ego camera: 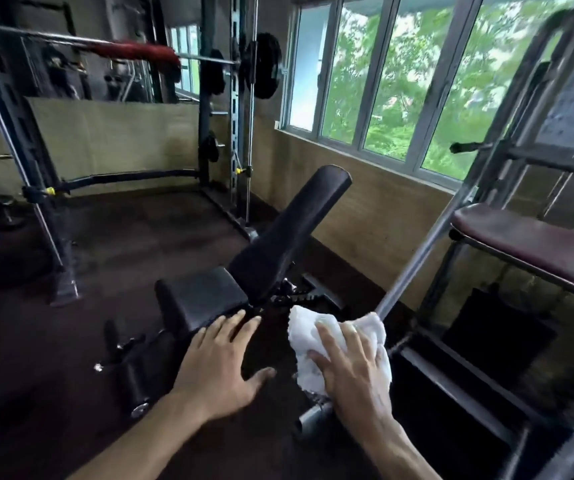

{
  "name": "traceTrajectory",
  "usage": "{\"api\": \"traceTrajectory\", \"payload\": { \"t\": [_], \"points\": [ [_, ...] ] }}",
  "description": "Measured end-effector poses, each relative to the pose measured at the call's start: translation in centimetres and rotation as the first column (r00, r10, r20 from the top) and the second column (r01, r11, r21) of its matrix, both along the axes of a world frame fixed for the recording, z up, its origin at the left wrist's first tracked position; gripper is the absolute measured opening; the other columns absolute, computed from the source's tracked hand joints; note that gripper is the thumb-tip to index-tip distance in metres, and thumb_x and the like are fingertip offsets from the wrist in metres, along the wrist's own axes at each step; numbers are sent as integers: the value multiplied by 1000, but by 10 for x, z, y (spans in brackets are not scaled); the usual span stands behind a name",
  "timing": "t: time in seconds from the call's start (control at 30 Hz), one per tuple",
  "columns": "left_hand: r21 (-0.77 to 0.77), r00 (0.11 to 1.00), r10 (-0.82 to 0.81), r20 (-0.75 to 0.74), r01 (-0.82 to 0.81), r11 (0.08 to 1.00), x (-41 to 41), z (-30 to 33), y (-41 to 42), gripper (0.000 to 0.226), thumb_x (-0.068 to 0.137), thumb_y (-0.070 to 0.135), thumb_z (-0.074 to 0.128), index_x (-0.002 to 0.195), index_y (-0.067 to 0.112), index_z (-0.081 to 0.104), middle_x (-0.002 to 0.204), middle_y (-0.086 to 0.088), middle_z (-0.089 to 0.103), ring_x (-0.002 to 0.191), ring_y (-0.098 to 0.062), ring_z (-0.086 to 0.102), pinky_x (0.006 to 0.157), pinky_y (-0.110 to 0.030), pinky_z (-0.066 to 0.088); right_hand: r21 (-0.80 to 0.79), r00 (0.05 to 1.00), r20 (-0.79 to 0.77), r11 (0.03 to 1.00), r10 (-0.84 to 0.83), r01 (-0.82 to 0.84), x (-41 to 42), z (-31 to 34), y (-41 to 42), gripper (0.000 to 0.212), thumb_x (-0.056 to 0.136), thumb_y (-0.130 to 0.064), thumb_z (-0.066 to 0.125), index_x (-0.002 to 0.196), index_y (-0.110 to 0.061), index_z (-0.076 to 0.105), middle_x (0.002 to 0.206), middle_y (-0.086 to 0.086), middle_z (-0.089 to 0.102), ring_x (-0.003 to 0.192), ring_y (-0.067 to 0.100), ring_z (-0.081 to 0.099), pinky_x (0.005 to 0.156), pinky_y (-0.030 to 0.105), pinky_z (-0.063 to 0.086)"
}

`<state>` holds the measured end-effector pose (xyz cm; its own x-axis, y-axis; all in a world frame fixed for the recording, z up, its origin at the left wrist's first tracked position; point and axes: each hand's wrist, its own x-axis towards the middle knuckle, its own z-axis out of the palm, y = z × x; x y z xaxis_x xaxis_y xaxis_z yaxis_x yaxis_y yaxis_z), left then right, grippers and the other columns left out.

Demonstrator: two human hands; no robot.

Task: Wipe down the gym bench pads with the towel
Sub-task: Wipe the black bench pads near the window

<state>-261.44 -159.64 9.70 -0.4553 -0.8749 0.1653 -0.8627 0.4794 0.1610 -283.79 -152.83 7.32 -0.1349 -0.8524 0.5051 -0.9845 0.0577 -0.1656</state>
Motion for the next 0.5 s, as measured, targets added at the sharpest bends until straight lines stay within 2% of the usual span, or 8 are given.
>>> {"api": "traceTrajectory", "payload": {
  "t": [0.07, 0.13, 0.17, 0.23, 0.3, 0.4, 0.5],
  "points": [
    [-17, 1000, 8, -3, -8, 1000, -7, -2, -51, 92, 82, 83, 32, 156, 37, 5, 165, 7, 8, 151, -19, 10, 123, -39, 14, -36, 1000, 13, 999, 18, -18, -8, -4, -60, 50, 90, -41, 68, 137, -25, 58, 123, 7, 60, 107, 33, 64, 81, 64, 56],
    [-14, 999, 36, 11, -36, 999, -15, -11, -112, 94, 80, 85, 30, 156, 36, 6, 165, 5, 10, 151, -21, 11, 122, -41, 16, -51, 998, 20, 997, 53, -52, -20, -17, -129, 63, 83, -33, 81, 140, -25, 55, 128, 9, 58, 113, 35, 61, 86, 66, 54],
    [-3, 999, 54, 8, -54, 999, -20, -14, -145, 95, 77, 86, 26, 156, 36, 7, 165, 4, 11, 151, -21, 12, 122, -42, 16, -36, 997, 31, 997, 69, -68, -24, -20, -163, 60, 87, -35, 77, 142, -25, 54, 131, 9, 56, 117, 35, 59, 89, 67, 52],
    [5, 997, 81, 4, -81, 997, -30, -19, -205, 100, 72, 87, 19, 156, 36, 6, 165, 4, 12, 151, -22, 13, 122, -43, 17, -31, 995, 48, 996, 86, -85, -33, -24, -230, 49, 96, -43, 54, 142, -26, 54, 134, 8, 55, 121, 35, 57, 92, 67, 50],
    [1, 996, 92, 10, -92, 996, -41, -12, -262, 102, 69, 87, 16, 157, 36, 8, 165, 5, 12, 151, -21, 13, 122, -42, 16, 6, 993, 54, 994, 104, -105, -43, -21, -294, 53, 95, -48, 41, 141, -26, 54, 131, 7, 57, 120, 34, 58, 90, 66, 52],
    [23, 994, 107, -15, -107, 994, -51, -4, -340, 100, 70, 87, 18, 156, 37, 7, 165, 7, 10, 151, -19, 11, 122, -42, 15, 6, 993, 25, 993, 114, -115, -57, -14, -376, 49, 95, -45, 54, 141, -25, 54, 129, 7, 57, 119, 32, 57, 90, 65, 52],
    [23, 995, 103, -12, -103, 994, -61, 1, -414, 101, 69, 88, 13, 156, 37, 7, 165, 7, 10, 151, -19, 11, 122, -42, 16, -11, 994, 31, 994, 104, -104, -71, -7, -447, 50, 95, -46, 58, 140, -25, 56, 130, 8, 57, 119, 32, 58, 91, 65, 52]
  ]
}}
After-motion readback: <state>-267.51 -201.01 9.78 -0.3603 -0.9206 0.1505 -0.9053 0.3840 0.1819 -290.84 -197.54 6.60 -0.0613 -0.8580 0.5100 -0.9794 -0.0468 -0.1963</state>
